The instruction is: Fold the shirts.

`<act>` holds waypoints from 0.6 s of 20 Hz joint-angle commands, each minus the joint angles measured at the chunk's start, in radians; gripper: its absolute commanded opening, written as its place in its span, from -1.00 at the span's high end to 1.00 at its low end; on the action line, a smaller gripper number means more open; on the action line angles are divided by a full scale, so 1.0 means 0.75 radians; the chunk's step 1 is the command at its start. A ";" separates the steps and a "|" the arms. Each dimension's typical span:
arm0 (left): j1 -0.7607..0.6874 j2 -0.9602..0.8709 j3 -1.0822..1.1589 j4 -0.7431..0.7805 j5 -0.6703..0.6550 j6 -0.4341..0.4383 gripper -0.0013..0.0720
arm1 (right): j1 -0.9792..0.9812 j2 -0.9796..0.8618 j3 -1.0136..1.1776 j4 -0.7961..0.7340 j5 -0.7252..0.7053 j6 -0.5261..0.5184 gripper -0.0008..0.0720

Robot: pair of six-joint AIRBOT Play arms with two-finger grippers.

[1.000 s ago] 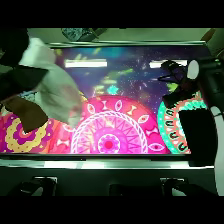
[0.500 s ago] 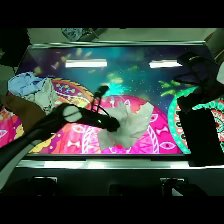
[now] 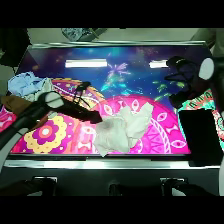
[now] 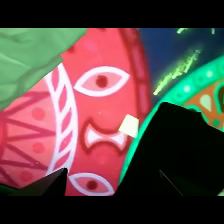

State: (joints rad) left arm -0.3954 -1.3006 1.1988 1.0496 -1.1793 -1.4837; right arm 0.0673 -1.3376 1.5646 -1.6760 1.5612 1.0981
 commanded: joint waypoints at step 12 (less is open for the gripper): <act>-0.058 0.108 -0.713 -0.382 0.338 0.067 -0.99 | -0.242 -0.434 -0.001 0.587 -0.050 -0.038 -0.96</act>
State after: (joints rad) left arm -0.3767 -1.1870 0.7082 0.8688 -1.0409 -1.4364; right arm -0.1097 -1.6482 1.5642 -1.2373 1.5864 1.0473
